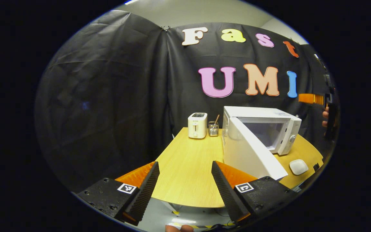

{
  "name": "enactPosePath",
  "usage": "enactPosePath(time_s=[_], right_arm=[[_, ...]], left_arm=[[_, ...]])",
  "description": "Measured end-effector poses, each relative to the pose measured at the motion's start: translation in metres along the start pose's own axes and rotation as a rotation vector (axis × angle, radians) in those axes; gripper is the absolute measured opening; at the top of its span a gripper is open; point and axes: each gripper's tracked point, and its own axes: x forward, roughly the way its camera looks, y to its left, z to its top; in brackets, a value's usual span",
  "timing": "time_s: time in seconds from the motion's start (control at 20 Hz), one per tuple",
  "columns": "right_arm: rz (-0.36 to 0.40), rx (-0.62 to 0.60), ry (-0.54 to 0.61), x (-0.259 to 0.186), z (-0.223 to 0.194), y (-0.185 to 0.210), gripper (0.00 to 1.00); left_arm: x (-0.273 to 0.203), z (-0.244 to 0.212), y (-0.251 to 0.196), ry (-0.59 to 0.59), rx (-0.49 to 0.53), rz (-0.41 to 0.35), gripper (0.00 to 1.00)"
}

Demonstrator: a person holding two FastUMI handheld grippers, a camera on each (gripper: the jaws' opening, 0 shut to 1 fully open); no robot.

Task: Open the microwave oven with the left hand, put the food in, and close the microwave oven.

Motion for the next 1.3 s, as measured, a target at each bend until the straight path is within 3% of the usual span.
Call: enactPosePath(time_s=[0.05, 0.1, 0.15, 0.2, 0.3, 0.4, 0.5, 0.55, 0.65, 0.7, 0.8, 0.95, 1.05, 1.1, 1.15, 1.3], right_arm=[[-0.011, -0.015, -0.01, -0.001, 0.008, -0.006, 0.89], [-0.022, -0.025, -0.015, -0.001, 0.016, -0.012, 0.84], [-0.034, -0.03, -0.027, -0.003, 0.026, -0.02, 0.89], [-0.05, -0.034, -0.035, -0.004, 0.036, -0.027, 0.84], [-0.062, -0.059, -0.066, -0.003, 0.054, -0.038, 0.89], [-0.09, -0.087, -0.094, 0.0, 0.067, -0.052, 0.84], [-0.106, -0.074, -0.106, 0.002, 0.074, -0.06, 0.84], [-0.111, -0.057, -0.106, 0.002, 0.077, -0.064, 0.85], [-0.127, -0.051, -0.111, 0.002, 0.078, -0.073, 0.89], [-0.131, -0.058, -0.111, 0.003, 0.08, -0.075, 0.84], [-0.136, -0.056, -0.11, 0.001, 0.081, -0.079, 0.84], [-0.152, -0.041, -0.127, -0.004, 0.09, -0.086, 0.89], [-0.167, -0.043, -0.133, -0.008, 0.093, -0.093, 0.84], [-0.174, -0.045, -0.135, -0.009, 0.095, -0.095, 0.89], [-0.181, -0.049, -0.135, -0.011, 0.094, -0.099, 0.84], [-0.196, -0.053, -0.132, -0.016, 0.094, -0.104, 0.84]], left_arm=[[0.002, -0.008, 0.001, 0.029, -0.023, 0.009, 0.95], [0.005, -0.017, 0.002, 0.051, -0.04, 0.013, 0.95], [0.007, -0.024, 0.001, 0.071, -0.049, 0.015, 0.96], [0.008, -0.031, 0.0, 0.091, -0.054, 0.012, 0.95], [0.014, -0.049, -0.004, 0.156, -0.075, 0.013, 0.92], [0.015, -0.078, -0.012, 0.277, -0.104, 0.018, 0.7], [0.015, -0.089, -0.018, 0.305, -0.113, 0.039, 0.47], [0.015, -0.089, -0.022, 0.309, -0.11, 0.041, 0.13], [0.016, -0.096, -0.037, 0.334, -0.104, 0.016, 0.04], [0.015, -0.096, -0.045, 0.338, -0.106, -0.005, 0.02], [0.012, -0.093, -0.072, 0.335, -0.106, -0.083, 0.01], [0.014, -0.09, -0.092, 0.314, -0.029, -0.143, 0.01], [0.015, -0.087, -0.108, 0.301, 0.009, -0.189, 0.01], [0.016, -0.085, -0.118, 0.293, 0.028, -0.214, 0.0], [0.017, -0.084, -0.128, 0.286, 0.051, -0.239, 0.01], [0.02, -0.079, -0.158, 0.265, 0.105, -0.315, 0.01]])
